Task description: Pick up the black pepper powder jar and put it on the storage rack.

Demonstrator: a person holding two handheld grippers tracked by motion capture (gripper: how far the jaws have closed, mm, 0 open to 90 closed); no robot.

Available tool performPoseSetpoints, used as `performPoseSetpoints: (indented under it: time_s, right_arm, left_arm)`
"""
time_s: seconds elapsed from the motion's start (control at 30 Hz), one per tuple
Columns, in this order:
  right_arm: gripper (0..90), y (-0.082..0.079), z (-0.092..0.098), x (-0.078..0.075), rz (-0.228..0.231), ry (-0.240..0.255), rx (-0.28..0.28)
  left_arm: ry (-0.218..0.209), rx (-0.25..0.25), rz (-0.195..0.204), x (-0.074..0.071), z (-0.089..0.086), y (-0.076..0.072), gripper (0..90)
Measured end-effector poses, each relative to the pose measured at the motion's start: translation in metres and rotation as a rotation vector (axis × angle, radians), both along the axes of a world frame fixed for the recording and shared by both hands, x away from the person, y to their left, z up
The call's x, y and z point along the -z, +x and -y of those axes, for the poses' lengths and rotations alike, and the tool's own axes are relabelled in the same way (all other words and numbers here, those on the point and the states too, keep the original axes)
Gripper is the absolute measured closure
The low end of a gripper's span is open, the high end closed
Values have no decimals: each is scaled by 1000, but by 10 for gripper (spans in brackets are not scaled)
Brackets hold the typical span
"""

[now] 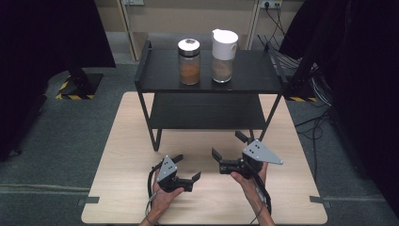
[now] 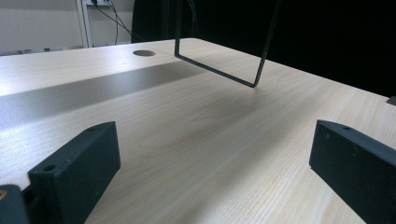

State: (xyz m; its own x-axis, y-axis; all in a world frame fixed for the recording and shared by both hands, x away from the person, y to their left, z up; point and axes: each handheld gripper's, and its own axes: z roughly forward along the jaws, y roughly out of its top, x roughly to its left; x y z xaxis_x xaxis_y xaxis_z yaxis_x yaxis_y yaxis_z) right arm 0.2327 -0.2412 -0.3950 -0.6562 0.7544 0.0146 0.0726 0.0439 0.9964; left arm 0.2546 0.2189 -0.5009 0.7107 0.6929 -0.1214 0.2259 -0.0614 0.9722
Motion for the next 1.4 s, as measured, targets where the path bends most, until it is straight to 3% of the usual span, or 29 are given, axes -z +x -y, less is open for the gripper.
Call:
performPoseSetpoints:
  time_s: [0.23, 0.6, 0.87, 1.4]
  right_arm:
    - [5, -5, 3, 30, -40, 16, 27]
    - [5, -10, -4, 60, -84, -70, 20]
    - [5, -10, -7, 74, -113, -84, 19]
    - [5, -11, -8, 98, -128, -87, 35]
  left_arm:
    - [1, -1, 0, 0, 0, 0, 13]
    - [0, 0, -1, 0, 0, 0, 12]
    - [-1, 0, -2, 0, 0, 0, 13]
    - [-5, 4, -9, 0, 0, 1, 13]
